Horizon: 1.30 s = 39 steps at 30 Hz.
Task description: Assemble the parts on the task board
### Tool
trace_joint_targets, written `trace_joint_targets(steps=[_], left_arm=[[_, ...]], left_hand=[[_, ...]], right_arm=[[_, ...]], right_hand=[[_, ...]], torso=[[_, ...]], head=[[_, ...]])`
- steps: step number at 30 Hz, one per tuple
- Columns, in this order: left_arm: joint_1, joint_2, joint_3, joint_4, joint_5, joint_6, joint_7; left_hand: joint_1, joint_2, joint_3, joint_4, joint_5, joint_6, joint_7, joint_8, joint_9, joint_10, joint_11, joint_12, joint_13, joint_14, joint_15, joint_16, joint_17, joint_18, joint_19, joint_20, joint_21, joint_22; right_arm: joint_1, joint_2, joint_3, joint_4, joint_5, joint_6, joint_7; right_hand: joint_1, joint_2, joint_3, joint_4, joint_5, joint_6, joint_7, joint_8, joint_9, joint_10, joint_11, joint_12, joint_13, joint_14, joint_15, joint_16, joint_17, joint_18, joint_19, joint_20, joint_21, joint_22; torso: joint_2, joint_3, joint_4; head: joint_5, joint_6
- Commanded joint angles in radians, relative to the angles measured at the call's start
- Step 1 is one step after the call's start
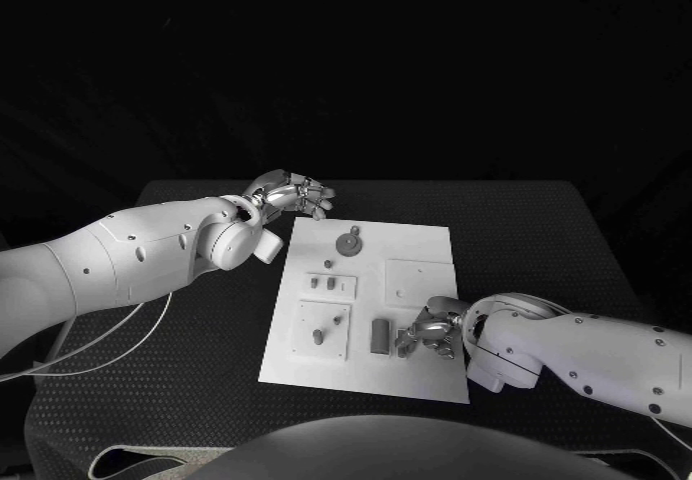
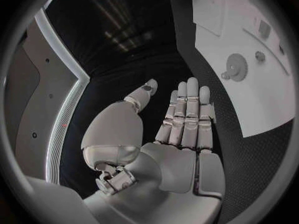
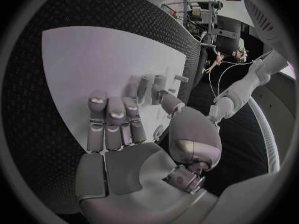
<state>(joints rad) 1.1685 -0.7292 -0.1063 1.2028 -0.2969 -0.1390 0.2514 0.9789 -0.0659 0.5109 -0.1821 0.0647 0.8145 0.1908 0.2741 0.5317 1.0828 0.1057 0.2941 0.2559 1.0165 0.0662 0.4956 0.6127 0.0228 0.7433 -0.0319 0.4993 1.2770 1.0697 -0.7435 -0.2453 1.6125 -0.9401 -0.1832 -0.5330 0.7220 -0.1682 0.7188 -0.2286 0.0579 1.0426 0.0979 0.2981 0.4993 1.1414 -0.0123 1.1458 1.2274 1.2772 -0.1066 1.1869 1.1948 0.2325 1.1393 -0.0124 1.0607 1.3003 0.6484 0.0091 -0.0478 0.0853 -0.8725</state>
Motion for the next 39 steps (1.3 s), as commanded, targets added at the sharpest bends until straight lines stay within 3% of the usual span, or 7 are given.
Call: trace_joint_targets(steps=[1, 15, 22, 29, 34, 37, 39], left_arm=[[0.001, 0.001, 0.001, 0.001, 0.002, 0.007, 0.007], [0.001, -0.001, 0.001, 0.002, 0.002, 0.007, 0.005], [0.001, -0.002, 0.001, 0.002, 0.002, 0.008, 0.004], [0.001, -0.002, 0.001, 0.002, 0.002, 0.008, 0.004], [0.001, -0.002, 0.001, 0.002, 0.002, 0.008, 0.003], [0.001, -0.003, 0.001, 0.002, 0.002, 0.008, 0.003], [0.001, -0.002, 0.001, 0.002, 0.002, 0.008, 0.003]], left_hand=[[-0.006, 0.000, -0.002, -0.001, -0.004, -0.008, -0.002, 0.003, -0.001, 0.000, 0.008, -0.005, 0.001, 0.007, 0.002, -0.007, 0.001, 0.013, 0.007, 0.001, -0.004, 0.001], [-0.006, 0.000, -0.002, -0.001, -0.004, -0.008, -0.002, 0.003, -0.001, 0.000, 0.009, -0.006, 0.001, 0.007, 0.002, -0.008, 0.003, 0.013, 0.007, 0.001, -0.005, 0.002], [-0.006, 0.001, -0.002, -0.001, -0.004, -0.008, -0.002, 0.003, -0.001, 0.000, 0.009, -0.006, 0.002, 0.007, 0.002, -0.008, 0.003, 0.013, 0.007, 0.001, -0.006, 0.002], [-0.006, 0.001, -0.001, -0.002, -0.004, -0.008, -0.002, 0.003, -0.001, 0.000, 0.009, -0.006, 0.002, 0.007, 0.002, -0.009, 0.004, 0.013, 0.007, 0.001, -0.006, 0.003], [-0.005, 0.001, -0.001, -0.002, -0.004, -0.008, -0.002, 0.004, -0.001, 0.000, 0.009, -0.006, 0.002, 0.007, 0.002, -0.009, 0.004, 0.013, 0.007, 0.001, -0.006, 0.003], [-0.005, 0.001, -0.001, -0.002, -0.004, -0.008, -0.002, 0.004, -0.002, 0.000, 0.009, -0.006, 0.002, 0.007, 0.002, -0.009, 0.004, 0.013, 0.007, 0.001, -0.006, 0.003], [-0.005, 0.001, -0.001, -0.002, -0.004, -0.008, -0.002, 0.004, -0.002, 0.000, 0.009, -0.006, 0.002, 0.007, 0.002, -0.009, 0.004, 0.013, 0.007, 0.001, -0.006, 0.003]], right_arm=[[-0.002, 0.004, 0.000, 0.007, 0.005, 0.023, 0.039], [-0.002, -0.007, 0.000, 0.002, 0.004, 0.036, 0.044], [-0.002, -0.012, 0.000, 0.002, -0.013, 0.092, 0.053], [-0.002, -0.013, 0.000, -0.001, -0.060, 0.106, 0.049], [-0.002, -0.011, 0.000, -0.003, -0.061, 0.099, 0.044], [-0.002, -0.011, 0.000, -0.005, -0.061, 0.087, 0.037], [-0.002, -0.010, 0.000, -0.006, -0.061, 0.086, 0.035]], right_hand=[[0.000, -0.012, 0.001, 0.008, -0.006, -0.006, 0.000, 0.002, 0.000, -0.003, 0.001, -0.004, -0.001, 0.000, -0.006, -0.004, 0.001, 0.029, -0.001, -0.006, -0.002, -0.002], [0.002, -0.028, 0.006, 0.023, -0.006, -0.010, 0.000, 0.002, 0.000, -0.007, 0.001, -0.007, -0.003, -0.002, -0.006, -0.006, 0.001, 0.029, -0.001, -0.008, -0.003, -0.002], [0.061, -0.046, -0.022, -0.021, 0.005, -0.016, 0.003, 0.004, 0.002, -0.014, 0.003, -0.008, -0.001, -0.006, -0.004, -0.008, 0.003, 0.029, -0.005, -0.010, 0.000, 0.001], [0.116, -0.071, -0.074, -0.051, -0.008, -0.032, 0.007, 0.002, 0.004, -0.041, 0.007, -0.020, -0.008, -0.019, -0.002, -0.010, 0.008, 0.029, -0.018, -0.009, -0.004, 0.003], [0.133, -0.071, -0.085, -0.052, -0.009, -0.035, 0.007, 0.004, 0.007, -0.044, 0.007, -0.019, -0.007, -0.021, -0.001, -0.010, 0.010, 0.029, -0.019, -0.010, -0.005, 0.003], [0.139, -0.062, -0.089, -0.050, -0.009, -0.034, 0.007, 0.005, 0.008, -0.043, 0.007, -0.018, -0.006, -0.021, -0.002, -0.009, 0.011, 0.029, -0.019, -0.010, -0.005, 0.003], [0.136, -0.044, -0.094, -0.043, -0.009, -0.032, 0.006, 0.008, 0.010, -0.041, 0.007, -0.017, -0.006, -0.021, -0.002, -0.009, 0.011, 0.029, -0.018, -0.009, -0.004, 0.002]], torso=[[0.000, 0.0001, 0.0003], [0.000, 0.0004, -0.0001], [0.001, 0.0009, 0.0001], [0.001, 0.0011, -0.0008], [0.001, 0.0009, 0.0004], [0.000, 0.0006, 0.0003], [0.000, 0.0003, 0.0003]], head=[[0.000, 0.000], [0.002, 0.000], [0.002, 0.000], [0.003, 0.000], [0.000, 0.000], [0.000, 0.000], [0.000, 0.000]])
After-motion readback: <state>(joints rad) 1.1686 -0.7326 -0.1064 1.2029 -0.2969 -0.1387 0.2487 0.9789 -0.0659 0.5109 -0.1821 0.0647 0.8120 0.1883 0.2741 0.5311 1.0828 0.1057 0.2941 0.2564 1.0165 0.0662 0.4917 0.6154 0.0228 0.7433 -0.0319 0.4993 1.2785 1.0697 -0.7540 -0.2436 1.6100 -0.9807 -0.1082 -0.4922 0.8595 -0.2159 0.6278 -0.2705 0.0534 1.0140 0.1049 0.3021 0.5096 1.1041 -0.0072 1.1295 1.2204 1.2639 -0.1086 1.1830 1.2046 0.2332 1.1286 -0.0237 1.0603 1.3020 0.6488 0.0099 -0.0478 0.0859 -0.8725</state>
